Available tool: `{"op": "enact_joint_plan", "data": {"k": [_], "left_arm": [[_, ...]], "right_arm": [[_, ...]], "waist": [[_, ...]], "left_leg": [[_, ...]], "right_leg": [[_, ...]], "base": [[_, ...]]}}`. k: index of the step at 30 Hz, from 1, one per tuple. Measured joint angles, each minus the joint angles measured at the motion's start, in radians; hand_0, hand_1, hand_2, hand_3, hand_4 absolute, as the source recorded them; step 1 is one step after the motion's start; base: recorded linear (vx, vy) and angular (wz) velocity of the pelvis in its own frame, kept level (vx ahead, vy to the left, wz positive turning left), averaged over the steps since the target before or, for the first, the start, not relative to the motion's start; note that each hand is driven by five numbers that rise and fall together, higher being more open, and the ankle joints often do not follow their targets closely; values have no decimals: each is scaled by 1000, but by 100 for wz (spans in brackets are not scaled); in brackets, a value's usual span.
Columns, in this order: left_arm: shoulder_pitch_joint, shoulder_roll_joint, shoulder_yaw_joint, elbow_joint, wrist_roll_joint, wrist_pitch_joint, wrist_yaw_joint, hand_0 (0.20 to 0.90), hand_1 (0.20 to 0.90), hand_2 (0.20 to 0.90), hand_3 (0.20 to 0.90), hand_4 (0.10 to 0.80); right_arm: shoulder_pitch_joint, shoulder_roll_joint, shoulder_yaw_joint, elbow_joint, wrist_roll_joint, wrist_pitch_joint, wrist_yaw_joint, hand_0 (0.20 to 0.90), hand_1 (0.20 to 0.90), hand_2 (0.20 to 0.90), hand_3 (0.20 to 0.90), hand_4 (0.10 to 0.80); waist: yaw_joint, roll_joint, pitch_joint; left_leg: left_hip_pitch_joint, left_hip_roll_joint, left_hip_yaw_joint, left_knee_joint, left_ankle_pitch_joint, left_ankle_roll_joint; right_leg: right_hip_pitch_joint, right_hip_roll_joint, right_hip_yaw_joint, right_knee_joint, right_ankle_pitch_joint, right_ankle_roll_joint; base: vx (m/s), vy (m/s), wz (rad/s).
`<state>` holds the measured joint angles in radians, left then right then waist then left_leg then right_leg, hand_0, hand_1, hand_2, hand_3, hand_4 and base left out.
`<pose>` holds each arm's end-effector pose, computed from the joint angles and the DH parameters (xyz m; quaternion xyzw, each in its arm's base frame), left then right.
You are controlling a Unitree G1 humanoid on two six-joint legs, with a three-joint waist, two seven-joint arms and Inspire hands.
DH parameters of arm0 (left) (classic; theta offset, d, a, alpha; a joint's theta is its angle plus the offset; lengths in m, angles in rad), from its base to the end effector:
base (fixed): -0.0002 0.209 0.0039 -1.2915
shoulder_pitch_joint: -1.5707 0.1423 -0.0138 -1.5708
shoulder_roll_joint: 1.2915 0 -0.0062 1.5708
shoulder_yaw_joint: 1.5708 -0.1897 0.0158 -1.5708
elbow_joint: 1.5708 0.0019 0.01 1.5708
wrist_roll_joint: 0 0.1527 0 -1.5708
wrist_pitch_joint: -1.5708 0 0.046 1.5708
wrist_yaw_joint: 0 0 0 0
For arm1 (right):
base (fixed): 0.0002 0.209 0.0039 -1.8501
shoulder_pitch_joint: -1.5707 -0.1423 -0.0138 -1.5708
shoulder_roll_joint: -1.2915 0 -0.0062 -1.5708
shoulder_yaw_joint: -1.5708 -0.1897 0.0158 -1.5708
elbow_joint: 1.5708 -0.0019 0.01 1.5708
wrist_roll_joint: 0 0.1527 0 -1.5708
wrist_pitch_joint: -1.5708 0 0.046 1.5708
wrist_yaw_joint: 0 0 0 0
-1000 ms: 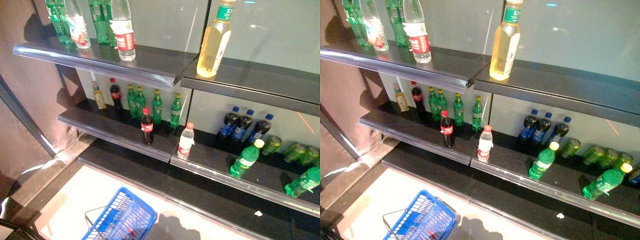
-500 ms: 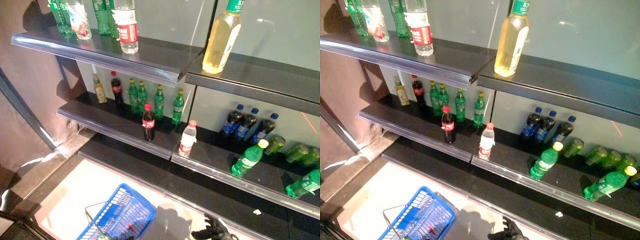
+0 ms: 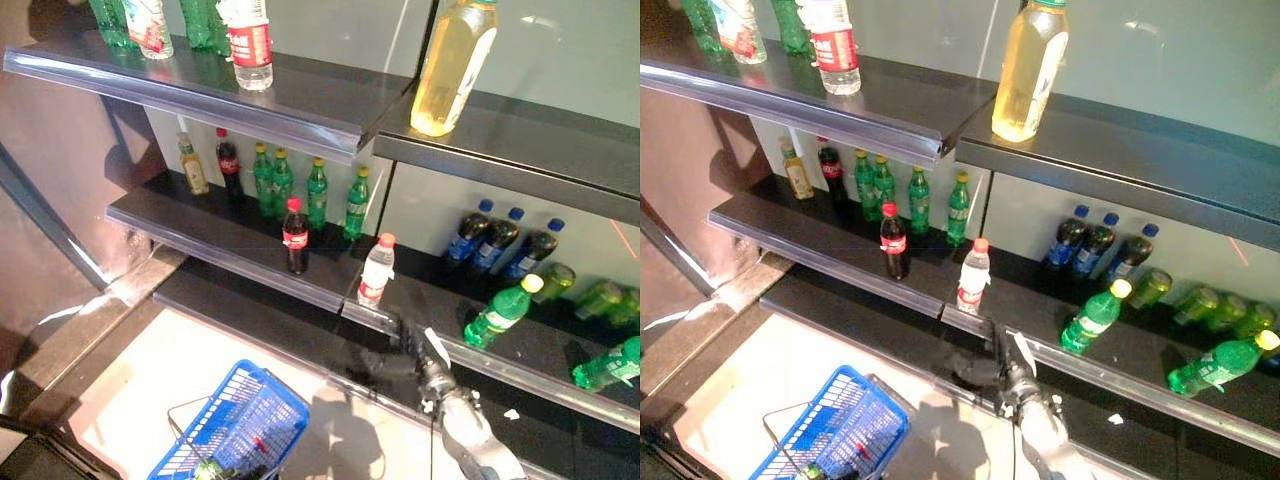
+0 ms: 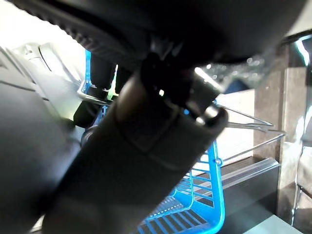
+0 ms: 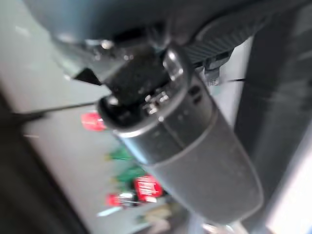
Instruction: Pick up the drink and place into the basket.
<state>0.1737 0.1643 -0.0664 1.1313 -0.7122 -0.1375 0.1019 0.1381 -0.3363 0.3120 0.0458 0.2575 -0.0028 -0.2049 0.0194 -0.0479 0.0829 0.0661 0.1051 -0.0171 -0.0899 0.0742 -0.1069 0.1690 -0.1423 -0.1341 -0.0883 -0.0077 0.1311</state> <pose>0.0318 0.2101 -0.1408 -0.1626 0.5131 0.2924 0.7904 0.1750 -0.1622 -0.0060 -0.0448 0.1279 0.0246 0.9905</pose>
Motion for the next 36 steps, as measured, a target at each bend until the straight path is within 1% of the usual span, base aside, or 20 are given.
{"op": "enact_joint_plan", "data": {"k": [2, 4, 8, 10, 12, 15, 16, 18, 23, 30, 33, 34, 36], "left_arm": [[13, 1, 0, -14, 0, 0, 3, 300, 300, 300, 200, 100], [14, 0, 0, -14, 0, 0, 3, 300, 300, 300, 200, 100], [15, 1, -1, -14, 0, 0, 3, 300, 300, 300, 200, 100], [13, 1, -4, -14, 0, -1, 2, 300, 300, 300, 200, 100], [1, 4, -23, -16, -1, -4, 2, 300, 300, 300, 200, 100], [-23, 10, -55, -44, -14, -5, 13, 300, 300, 300, 200, 100], [-50, 13, -78, -53, -23, -6, 20, 300, 300, 300, 200, 100], [-96, 11, -91, -55, -29, -8, 22, 300, 300, 300, 200, 100], [-145, 18, -152, -99, -85, -39, 25, 300, 300, 300, 200, 100], [-229, 17, -173, -130, -133, -58, 15, 300, 300, 300, 200, 100], [-261, 18, -199, -140, -154, -70, 13, 300, 300, 300, 200, 100], [-284, 16, -200, -159, -167, -74, 13, 300, 300, 300, 200, 100], [-309, 15, -202, -168, -177, -74, 13, 300, 300, 300, 200, 100]], "right_arm": [[-1, -2, -26, -44, 10, -34, -38, 900, 900, 900, 900, 800], [-1, -4, -38, -69, 12, -50, -59, 900, 900, 900, 900, 800], [-15, -14, -39, -76, 13, -54, -109, 900, 900, 900, 900, 800], [-28, -14, -39, -75, 21, -54, -153, 900, 900, 900, 900, 800], [-60, -14, -38, -64, 33, -57, -202, 900, 900, 900, 900, 800], [-140, -10, -28, -21, 42, -74, -254, 900, 900, 900, 900, 800], [-188, -11, -29, -4, 47, -77, -290, 900, 900, 900, 900, 800], [-260, -10, -30, 35, 55, -87, -333, 900, 900, 900, 900, 800], [-335, 15, -33, 54, 56, -119, -423, 900, 900, 900, 900, 800], [-448, 20, -38, 55, 47, -126, -500, 900, 900, 900, 900, 800], [-478, 20, -38, 55, 29, -127, -525, 900, 900, 900, 900, 800], [-516, 20, -39, 55, 17, -129, -538, 900, 900, 900, 900, 800], [-545, 20, -39, 56, 17, -129, -543, 900, 900, 900, 900, 800]], "waist": [[-1, 0, 0], [-1, 0, 0], [1, 0, 0], [2, -3, 3], [4, 2, 17], [9, 10, 64], [8, 19, 86], [11, 27, 138], [34, 45, 243], [36, 72, 361], [37, 73, 383], [37, 74, 409], [37, 75, 428]], "left_leg": [[-1, 0, 4, -1, -1, 0], [-1, 1, 6, -1, -2, 0], [-1, 2, 7, 0, -3, -1], [-4, 2, 8, 1, -3, -1], [-18, 5, 8, 6, 0, -4], [-39, 8, 9, 6, 11, -4], [-74, 8, 7, 7, 25, -3], [-93, 6, 2, 8, 38, -1], [-133, -2, 5, 37, 39, 3], [-203, -14, 11, 93, 34, 10], [-243, -14, 10, 112, 32, 11], [-269, -14, 10, 128, 33, 11], [-293, -14, 10, 139, 33, 11]], "right_leg": [[-3, -1, 4, 2, 0, 0], [-4, -1, 5, 3, 0, 0], [-7, 0, 7, 3, 0, 0], [-11, 1, 8, 3, 0, 0], [-32, 3, 11, 16, 0, -1], [-79, 7, 31, 52, -2, -3], [-124, 7, 31, 72, -1, -3], [-145, 6, 34, 93, 2, -2], [-196, -2, 40, 125, 2, -2], [-270, -12, 60, 177, 5, 2], [-316, -12, 63, 195, 5, 1], [-338, -12, 65, 208, 10, 1], [-358, -11, 67, 209, 17, 0]], "base": [[73, 16, -5], [83, 9, -3], [87, 6, -2], [0, 0, 0], [-86, 37, -4], [-190, 43, -11], [-228, 54, -6], [-159, 78, 2], [-96, 93, -2], [-102, 41, -8], [-131, 3, -2], [-118, -4, -7], [-91, -5, -3]]}}
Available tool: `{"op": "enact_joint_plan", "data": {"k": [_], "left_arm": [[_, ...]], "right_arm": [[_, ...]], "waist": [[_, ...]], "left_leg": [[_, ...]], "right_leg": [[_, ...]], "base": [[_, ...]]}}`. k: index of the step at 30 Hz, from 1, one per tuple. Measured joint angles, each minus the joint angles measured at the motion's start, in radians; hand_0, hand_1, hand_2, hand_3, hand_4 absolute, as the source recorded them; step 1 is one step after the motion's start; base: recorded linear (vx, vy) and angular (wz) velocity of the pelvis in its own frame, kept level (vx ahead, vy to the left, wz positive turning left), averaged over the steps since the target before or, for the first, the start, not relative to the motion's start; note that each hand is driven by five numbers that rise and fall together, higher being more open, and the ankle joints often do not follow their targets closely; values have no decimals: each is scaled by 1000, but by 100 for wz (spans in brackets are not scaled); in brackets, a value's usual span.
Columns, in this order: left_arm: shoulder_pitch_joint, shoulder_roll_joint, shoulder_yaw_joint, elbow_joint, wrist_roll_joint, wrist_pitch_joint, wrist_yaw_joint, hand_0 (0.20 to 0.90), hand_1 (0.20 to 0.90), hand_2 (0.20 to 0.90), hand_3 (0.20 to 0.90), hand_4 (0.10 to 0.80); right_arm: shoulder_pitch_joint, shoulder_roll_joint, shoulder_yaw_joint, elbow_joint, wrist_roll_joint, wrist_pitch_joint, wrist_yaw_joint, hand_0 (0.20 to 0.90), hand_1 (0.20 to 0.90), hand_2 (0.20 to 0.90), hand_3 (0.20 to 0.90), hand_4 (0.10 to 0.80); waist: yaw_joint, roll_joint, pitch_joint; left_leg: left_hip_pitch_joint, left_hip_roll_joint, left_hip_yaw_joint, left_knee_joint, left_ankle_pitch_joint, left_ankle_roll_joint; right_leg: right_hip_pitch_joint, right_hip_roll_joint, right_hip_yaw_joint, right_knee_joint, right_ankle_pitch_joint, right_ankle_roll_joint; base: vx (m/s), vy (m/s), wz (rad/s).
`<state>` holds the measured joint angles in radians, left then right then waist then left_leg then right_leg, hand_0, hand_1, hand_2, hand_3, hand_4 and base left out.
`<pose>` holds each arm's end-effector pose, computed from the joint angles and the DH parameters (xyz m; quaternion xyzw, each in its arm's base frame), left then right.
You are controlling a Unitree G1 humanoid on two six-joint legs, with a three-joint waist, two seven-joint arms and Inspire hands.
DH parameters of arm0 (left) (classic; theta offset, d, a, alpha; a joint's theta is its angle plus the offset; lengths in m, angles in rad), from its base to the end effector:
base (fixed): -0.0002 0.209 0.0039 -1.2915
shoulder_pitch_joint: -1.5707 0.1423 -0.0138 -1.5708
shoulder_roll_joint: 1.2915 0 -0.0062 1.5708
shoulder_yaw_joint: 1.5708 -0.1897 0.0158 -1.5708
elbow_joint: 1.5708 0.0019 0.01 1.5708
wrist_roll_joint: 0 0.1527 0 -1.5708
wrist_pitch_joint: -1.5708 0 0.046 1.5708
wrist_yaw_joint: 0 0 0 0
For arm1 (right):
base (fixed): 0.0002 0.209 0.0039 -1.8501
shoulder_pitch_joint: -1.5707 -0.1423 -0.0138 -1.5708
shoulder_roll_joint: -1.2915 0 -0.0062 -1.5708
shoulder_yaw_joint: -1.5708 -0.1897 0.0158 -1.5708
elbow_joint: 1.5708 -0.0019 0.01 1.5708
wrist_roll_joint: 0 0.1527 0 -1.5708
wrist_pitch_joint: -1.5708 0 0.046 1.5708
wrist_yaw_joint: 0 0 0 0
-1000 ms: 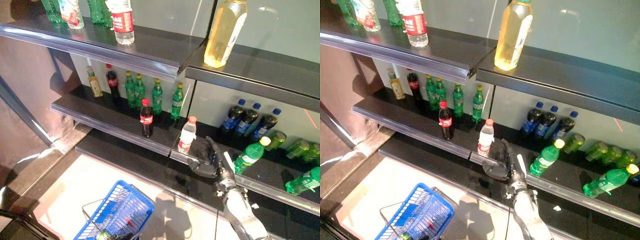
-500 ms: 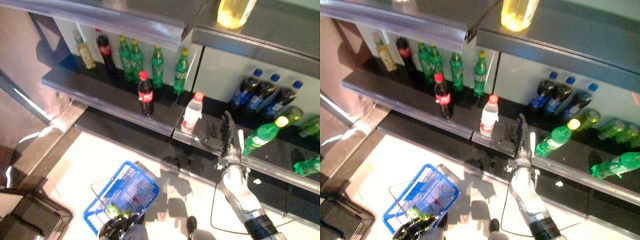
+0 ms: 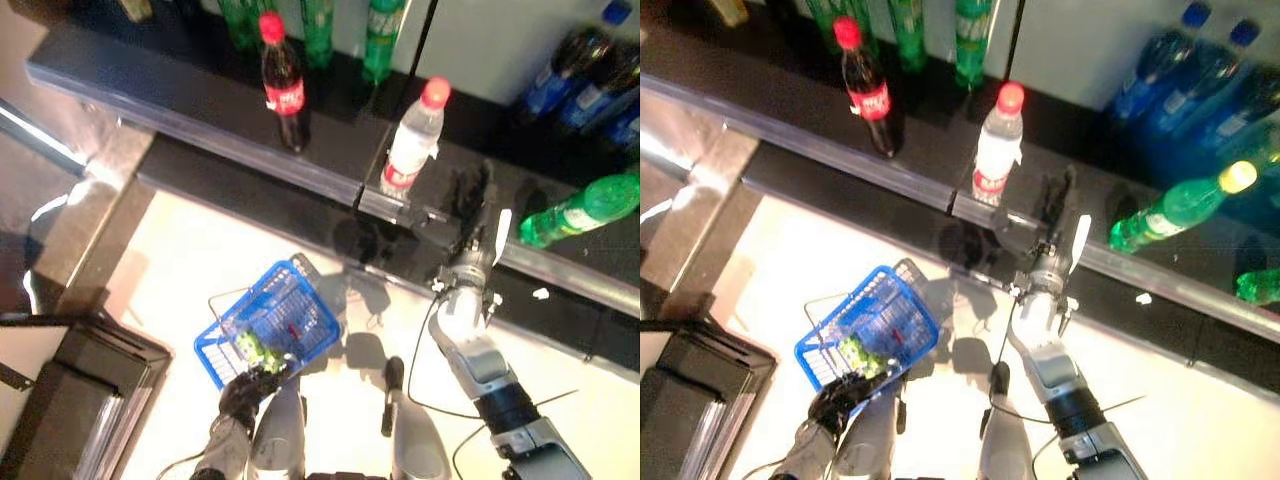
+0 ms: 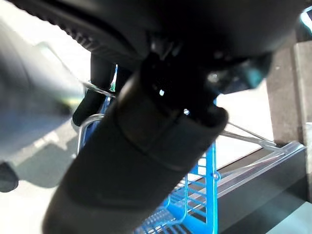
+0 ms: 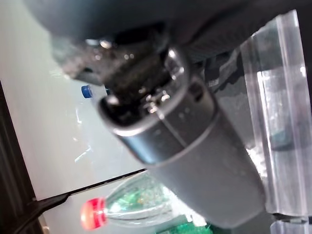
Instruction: Pick up the drink and place into the basket.
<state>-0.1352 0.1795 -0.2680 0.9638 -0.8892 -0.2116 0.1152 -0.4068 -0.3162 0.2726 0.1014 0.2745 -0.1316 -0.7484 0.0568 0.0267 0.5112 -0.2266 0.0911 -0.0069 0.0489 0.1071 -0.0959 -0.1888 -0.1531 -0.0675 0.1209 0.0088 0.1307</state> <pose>0.1753 0.1807 -0.0977 -0.2164 0.3227 0.1777 0.9041 0.2836 -0.1342 0.1130 0.0225 -0.1759 -0.2002 0.9636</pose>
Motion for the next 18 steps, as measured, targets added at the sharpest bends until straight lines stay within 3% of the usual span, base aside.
{"op": "enact_joint_plan", "data": {"k": [18], "left_arm": [[-63, 5, 0, -17, -7, -13, 30, 300, 300, 300, 200, 100]], "right_arm": [[-150, 10, 5, -1, 1, 44, 41, 900, 900, 900, 900, 800]], "waist": [[49, -23, 26]], "left_leg": [[-76, -1, -5, 20, -2, 1]], "right_leg": [[-63, 2, -5, 0, 6, -1]], "base": [[-10, -2, 0]]}}
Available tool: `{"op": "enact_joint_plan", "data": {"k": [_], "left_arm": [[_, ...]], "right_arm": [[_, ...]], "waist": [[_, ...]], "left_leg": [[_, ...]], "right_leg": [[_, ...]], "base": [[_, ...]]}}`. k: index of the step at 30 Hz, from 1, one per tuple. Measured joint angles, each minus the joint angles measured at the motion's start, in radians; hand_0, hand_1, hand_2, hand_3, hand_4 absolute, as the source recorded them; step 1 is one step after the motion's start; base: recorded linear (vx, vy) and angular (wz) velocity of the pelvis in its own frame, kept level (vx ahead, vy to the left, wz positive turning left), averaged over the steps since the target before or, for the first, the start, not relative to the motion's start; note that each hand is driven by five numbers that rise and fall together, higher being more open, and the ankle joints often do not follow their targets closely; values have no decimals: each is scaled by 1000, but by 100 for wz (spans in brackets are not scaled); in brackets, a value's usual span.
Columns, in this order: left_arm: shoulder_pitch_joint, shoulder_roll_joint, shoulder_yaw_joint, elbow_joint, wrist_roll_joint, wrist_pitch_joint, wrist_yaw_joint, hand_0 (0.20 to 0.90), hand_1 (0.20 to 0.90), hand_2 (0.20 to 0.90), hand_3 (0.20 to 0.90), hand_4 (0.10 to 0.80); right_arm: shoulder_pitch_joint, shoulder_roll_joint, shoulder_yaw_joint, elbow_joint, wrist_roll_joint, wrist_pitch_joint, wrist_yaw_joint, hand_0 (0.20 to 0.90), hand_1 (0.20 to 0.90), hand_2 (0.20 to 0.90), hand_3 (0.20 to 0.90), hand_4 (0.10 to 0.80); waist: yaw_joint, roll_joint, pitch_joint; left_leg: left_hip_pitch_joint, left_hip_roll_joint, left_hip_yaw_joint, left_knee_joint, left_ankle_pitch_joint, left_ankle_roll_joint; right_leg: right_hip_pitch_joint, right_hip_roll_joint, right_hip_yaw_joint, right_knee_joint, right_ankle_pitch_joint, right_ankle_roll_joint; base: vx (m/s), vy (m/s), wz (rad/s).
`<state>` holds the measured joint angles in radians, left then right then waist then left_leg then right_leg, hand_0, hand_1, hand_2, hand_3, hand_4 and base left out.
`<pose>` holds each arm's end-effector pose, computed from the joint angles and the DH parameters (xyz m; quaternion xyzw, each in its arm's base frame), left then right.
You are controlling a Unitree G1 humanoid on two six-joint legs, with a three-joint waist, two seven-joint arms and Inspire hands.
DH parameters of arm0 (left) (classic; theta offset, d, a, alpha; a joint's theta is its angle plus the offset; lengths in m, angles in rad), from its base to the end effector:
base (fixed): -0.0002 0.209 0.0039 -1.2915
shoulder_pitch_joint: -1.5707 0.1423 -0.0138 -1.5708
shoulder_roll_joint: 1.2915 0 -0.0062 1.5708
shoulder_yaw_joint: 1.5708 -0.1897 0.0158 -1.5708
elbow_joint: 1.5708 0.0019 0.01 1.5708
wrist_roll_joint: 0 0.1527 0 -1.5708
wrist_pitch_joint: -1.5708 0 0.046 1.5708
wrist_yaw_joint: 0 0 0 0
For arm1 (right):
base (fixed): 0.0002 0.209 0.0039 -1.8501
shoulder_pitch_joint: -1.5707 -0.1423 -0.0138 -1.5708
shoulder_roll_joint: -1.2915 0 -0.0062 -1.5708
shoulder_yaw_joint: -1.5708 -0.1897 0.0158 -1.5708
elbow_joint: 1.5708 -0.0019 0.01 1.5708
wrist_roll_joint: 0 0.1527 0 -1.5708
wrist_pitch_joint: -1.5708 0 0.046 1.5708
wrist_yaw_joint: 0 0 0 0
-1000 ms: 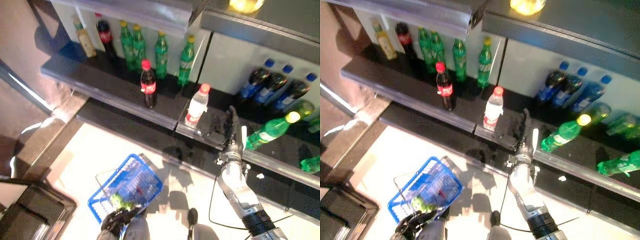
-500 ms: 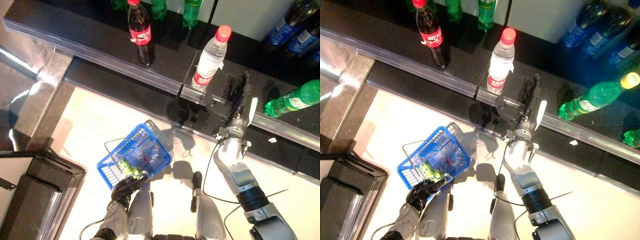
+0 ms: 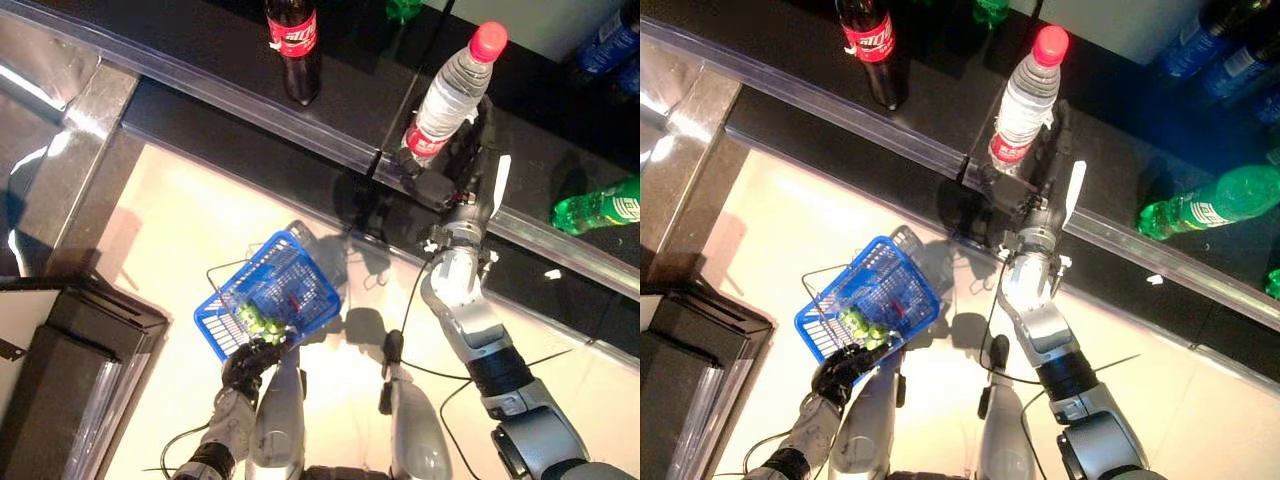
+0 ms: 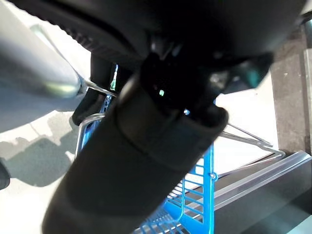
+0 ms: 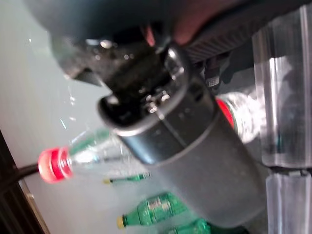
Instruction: Pick up the drink and place into the basket.
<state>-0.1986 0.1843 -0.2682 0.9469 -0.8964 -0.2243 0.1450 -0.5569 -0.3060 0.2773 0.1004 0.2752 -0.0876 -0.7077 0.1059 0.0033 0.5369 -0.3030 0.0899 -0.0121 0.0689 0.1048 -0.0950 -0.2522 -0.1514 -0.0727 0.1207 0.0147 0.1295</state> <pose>0.1993 0.1783 -0.0838 -0.2182 0.2872 0.1769 0.9158 0.3002 -0.1191 0.1523 0.0288 -0.2252 -0.1577 0.9610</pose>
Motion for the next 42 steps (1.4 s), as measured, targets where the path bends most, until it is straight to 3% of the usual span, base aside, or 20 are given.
{"op": "enact_joint_plan", "data": {"k": [10, 19, 24, 25, 26, 27, 28, 42], "left_arm": [[-2, 13, 5, -22, -20, 1, 18, 300, 300, 300, 200, 100], [-4, 22, 1, -23, -30, 6, 15, 300, 300, 300, 200, 100], [-18, 29, 0, -22, -33, 15, 10, 300, 300, 300, 200, 100], [-18, 29, 0, -22, -33, 15, 9, 300, 300, 300, 200, 100], [-18, 29, 0, -22, -33, 16, 8, 300, 300, 300, 200, 100], [-18, 31, 0, -22, -33, 16, 7, 300, 300, 300, 200, 100], [-18, 32, 1, -22, -35, 17, 4, 300, 300, 300, 200, 100], [-20, 37, 0, -31, -38, 23, -2, 300, 300, 300, 200, 100]], "right_arm": [[-97, 18, -2, 10, 1, 24, -48, 900, 900, 900, 900, 800], [-185, 16, -27, 154, 10, 47, -182, 900, 900, 900, 900, 800], [-251, -15, -53, 291, 101, 46, -200, 900, 900, 900, 900, 800], [-260, -16, -54, 300, 111, 46, -200, 780, 780, 780, 760, 660], [-273, -15, -54, 314, 121, 45, -204, 740, 740, 740, 713, 613], [-284, -16, -54, 322, 125, 43, -204, 406, 406, 406, 324, 224], [-298, -16, -54, 328, 142, 41, -204, 300, 300, 300, 200, 100], [-343, -33, -79, 366, 199, 19, -203, 300, 300, 300, 200, 100]], "waist": [[10, -20, 1], [31, -22, 0], [51, -22, 0], [54, -22, 0], [57, -22, 0], [58, -22, 0], [58, -22, 0], [86, -24, 1]], "left_leg": [[-33, -5, -11, 25, -3, 1], [-52, -17, -21, 57, -14, 9], [-75, -18, -30, 72, -14, 9], [-75, -18, -31, 72, -14, 9], [-76, -18, -32, 73, -14, 9], [-78, -19, -34, 74, -14, 9], [-80, -20, -36, 75, -14, 9], [-107, -32, -55, 92, -16, 11]], "right_leg": [[-16, -2, -6, 1, 5, 2], [-18, -13, -13, 9, 5, 2], [-32, -14, -24, 16, 6, 3], [-32, -14, -25, 16, 6, 3], [-32, -14, -26, 16, 6, 3], [-32, -15, -27, 17, 6, 3], [-32, -15, -29, 16, 6, 3], [-48, -21, -35, 23, 6, 3]], "base": [[20, 10, 2], [10, 3, 3], [14, -33, 5], [0, 0, 0], [14, -5, 4], [23, -5, 5], [22, -6, 6], [1, -2, 1]]}}
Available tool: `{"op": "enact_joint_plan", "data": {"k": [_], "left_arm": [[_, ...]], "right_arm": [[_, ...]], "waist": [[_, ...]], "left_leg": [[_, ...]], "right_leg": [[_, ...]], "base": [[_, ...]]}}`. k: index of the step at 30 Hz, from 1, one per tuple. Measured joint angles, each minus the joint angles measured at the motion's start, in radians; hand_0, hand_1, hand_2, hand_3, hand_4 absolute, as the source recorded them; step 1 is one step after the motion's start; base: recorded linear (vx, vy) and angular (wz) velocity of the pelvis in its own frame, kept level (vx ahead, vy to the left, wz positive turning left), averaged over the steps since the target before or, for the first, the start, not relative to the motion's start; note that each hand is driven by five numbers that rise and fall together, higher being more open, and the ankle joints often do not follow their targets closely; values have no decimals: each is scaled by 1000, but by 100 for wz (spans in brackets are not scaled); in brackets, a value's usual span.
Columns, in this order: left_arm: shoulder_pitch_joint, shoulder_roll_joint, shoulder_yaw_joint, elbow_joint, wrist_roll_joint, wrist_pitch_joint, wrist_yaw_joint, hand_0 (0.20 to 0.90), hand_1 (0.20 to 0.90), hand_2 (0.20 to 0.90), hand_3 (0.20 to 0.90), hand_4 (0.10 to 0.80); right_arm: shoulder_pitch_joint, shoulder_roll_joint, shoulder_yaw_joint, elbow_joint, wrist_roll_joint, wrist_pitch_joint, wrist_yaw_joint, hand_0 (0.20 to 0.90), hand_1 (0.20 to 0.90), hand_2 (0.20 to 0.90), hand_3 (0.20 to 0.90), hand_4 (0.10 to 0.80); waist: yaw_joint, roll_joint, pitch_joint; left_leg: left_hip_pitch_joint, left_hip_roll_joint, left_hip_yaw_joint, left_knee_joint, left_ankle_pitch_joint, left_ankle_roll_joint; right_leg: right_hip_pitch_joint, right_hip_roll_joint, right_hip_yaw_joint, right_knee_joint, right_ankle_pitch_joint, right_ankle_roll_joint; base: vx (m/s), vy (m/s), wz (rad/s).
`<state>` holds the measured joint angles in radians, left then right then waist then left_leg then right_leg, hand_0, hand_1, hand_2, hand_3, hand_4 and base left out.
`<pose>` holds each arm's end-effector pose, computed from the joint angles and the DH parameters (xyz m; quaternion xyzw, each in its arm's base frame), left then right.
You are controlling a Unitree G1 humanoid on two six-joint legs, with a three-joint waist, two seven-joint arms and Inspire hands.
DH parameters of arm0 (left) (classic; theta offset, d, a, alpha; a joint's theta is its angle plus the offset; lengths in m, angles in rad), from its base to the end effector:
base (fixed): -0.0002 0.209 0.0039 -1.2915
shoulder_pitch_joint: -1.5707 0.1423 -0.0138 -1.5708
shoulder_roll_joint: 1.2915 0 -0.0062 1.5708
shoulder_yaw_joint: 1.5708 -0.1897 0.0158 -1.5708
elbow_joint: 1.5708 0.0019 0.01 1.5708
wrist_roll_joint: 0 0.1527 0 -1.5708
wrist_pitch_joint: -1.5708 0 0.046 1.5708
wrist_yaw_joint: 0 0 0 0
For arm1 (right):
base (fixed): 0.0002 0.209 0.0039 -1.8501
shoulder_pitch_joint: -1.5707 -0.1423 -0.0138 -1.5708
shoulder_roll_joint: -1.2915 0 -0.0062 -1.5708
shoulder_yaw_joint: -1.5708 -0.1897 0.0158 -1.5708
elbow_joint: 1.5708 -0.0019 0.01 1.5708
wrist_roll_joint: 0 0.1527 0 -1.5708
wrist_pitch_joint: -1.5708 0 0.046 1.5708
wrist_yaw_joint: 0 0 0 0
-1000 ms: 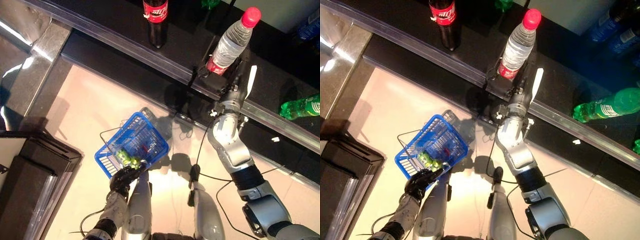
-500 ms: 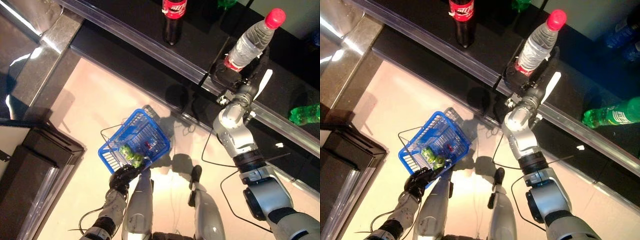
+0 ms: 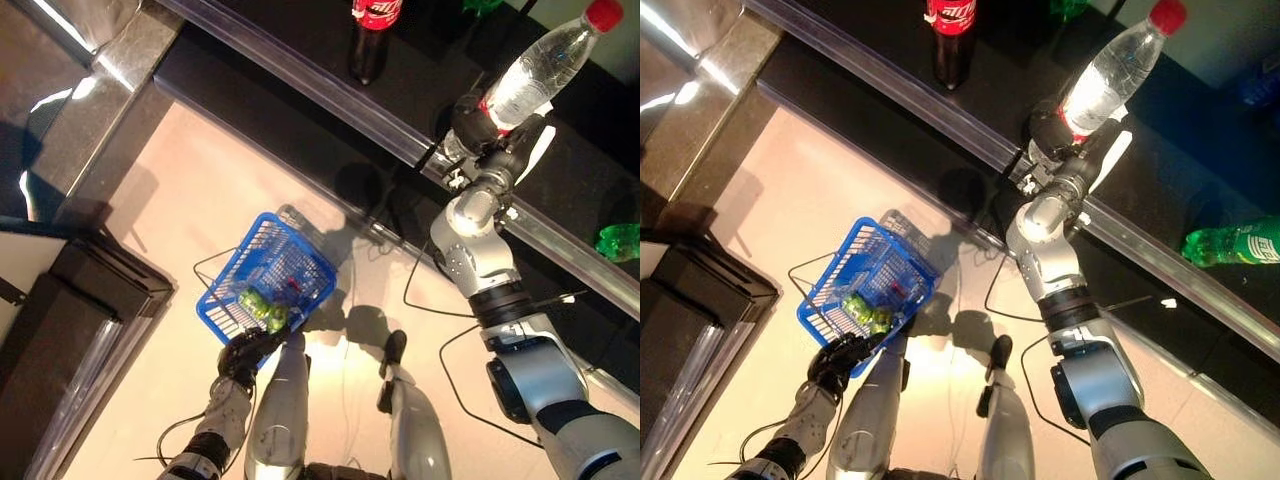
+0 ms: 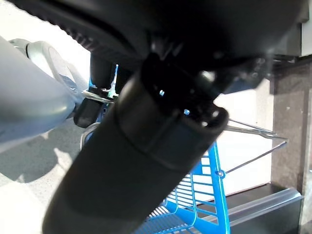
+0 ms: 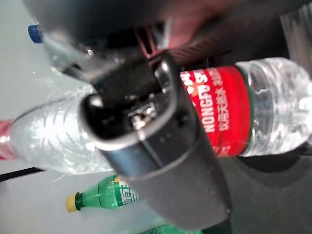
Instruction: Pick up the drink and place into the basket.
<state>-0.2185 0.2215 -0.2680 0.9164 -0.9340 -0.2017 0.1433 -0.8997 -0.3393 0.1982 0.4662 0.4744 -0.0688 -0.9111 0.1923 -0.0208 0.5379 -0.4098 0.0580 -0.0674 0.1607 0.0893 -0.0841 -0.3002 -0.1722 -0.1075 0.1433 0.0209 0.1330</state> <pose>0.2095 0.1877 -0.0748 -0.2257 0.2730 0.1772 0.9182 0.3554 -0.1375 0.2064 0.1043 -0.1809 -0.3086 0.9280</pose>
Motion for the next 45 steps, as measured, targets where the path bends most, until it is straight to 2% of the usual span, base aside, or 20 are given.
{"op": "enact_joint_plan", "data": {"k": [13, 19, 21, 25, 32, 36, 41, 44, 45], "left_arm": [[0, 3, 1, -1, -21, 3, -4, 300, 300, 300, 200, 100], [2, 3, 5, -10, -20, -2, -11, 300, 300, 300, 200, 100], [20, 3, 8, -35, -19, -11, -26, 300, 300, 300, 200, 100], [50, 5, 11, -41, -14, -25, -51, 300, 300, 300, 200, 100], [197, 25, 28, -162, -12, -32, -96, 300, 300, 300, 200, 100], [276, 29, 31, -274, -12, -31, -117, 300, 300, 300, 200, 100], [315, 40, 30, -428, -9, -15, -132, 300, 300, 300, 200, 100], [332, 61, 25, -506, 13, 20, -132, 300, 300, 300, 200, 100], [340, 79, 21, -549, 28, 40, -131, 300, 300, 300, 200, 100]], "right_arm": [[-2, -17, -3, 61, 1, -19, 0, 300, 300, 300, 200, 100], [99, -16, -6, -97, -54, -17, 38, 300, 300, 300, 200, 100], [179, -16, -1, -209, -107, -16, 121, 300, 300, 300, 200, 100], [269, -16, 6, -287, -162, -16, 244, 300, 300, 300, 200, 100], [424, -15, 20, -480, -171, -8, 481, 300, 300, 300, 200, 100], [485, -15, 74, -550, -139, 23, 597, 300, 300, 300, 200, 100], [532, -17, 150, -581, -103, 84, 666, 300, 300, 300, 200, 100], [553, -13, 195, -581, -74, 105, 672, 300, 300, 300, 200, 100], [565, -9, 219, -581, -59, 112, 672, 300, 300, 300, 200, 100]], "waist": [[0, 0, 0], [-2, 0, 0], [-3, 0, 1], [-4, 1, 1], [-17, 4, 2], [-18, 9, 1], [-1, 23, 0], [26, 23, 0], [34, 23, 0]], "left_leg": [[0, -2, -1, 17, -1, 2], [3, -3, -2, 27, -2, 3], [14, -3, 3, 35, -5, 4], [66, -4, 3, 34, -9, 5], [163, -4, 1, 12, -22, 4], [211, -4, -7, -13, -21, 4], [241, -4, -31, -28, -21, 3], [273, -5, -36, -36, -25, -5], [290, -10, -48, -37, -29, -9]], "right_leg": [[2, -2, 0, 15, 0, 1], [2, -6, -23, 32, -2, 2], [6, -8, -24, 48, -6, -4], [50, -11, -24, 65, -21, -7], [126, -16, -24, 81, -42, -3], [164, -14, -24, 79, -52, -7], [203, -14, -53, 81, -78, -9], [235, -15, -58, 79, -89, -7], [261, -20, -77, 78, -98, -1]], "base": [[-18, -3, 0], [-58, -8, 0], [-39, -17, -6], [-14, -4, 1], [47, 5, -1], [50, -5, -1], [86, -14, 15], [110, -11, 10], [85, -9, 27]]}}
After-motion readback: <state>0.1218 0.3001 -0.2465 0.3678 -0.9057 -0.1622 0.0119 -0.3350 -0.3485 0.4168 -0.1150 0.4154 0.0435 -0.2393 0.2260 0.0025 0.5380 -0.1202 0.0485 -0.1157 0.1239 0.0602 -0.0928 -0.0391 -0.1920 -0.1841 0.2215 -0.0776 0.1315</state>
